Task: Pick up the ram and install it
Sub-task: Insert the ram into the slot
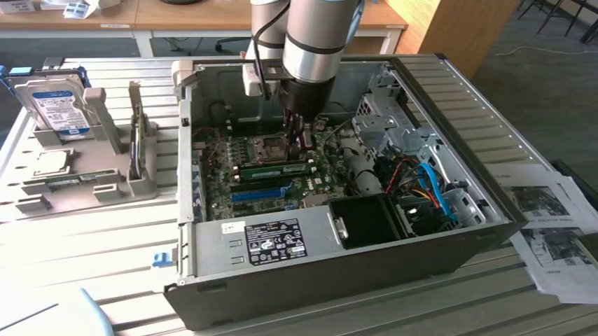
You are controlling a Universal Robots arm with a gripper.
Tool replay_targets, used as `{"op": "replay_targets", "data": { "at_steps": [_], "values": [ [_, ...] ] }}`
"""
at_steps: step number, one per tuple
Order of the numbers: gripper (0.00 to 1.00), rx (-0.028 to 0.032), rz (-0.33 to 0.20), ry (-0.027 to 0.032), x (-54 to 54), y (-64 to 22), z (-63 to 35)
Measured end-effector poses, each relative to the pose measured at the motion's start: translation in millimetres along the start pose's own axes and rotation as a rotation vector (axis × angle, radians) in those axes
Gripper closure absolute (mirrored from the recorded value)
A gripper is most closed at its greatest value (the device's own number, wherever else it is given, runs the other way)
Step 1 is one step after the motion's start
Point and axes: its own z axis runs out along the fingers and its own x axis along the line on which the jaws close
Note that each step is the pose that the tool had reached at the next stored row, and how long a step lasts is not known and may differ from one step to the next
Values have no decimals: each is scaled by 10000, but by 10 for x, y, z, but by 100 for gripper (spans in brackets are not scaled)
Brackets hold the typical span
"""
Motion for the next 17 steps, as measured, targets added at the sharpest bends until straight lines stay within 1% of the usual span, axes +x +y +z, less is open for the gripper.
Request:
{"op": "replay_targets", "data": {
  "at_steps": [10,17],
  "values": [
    [82,0,0,1,-5,5,-119],
    [82,0,0,2,-6,5,-149]
  ]
}}
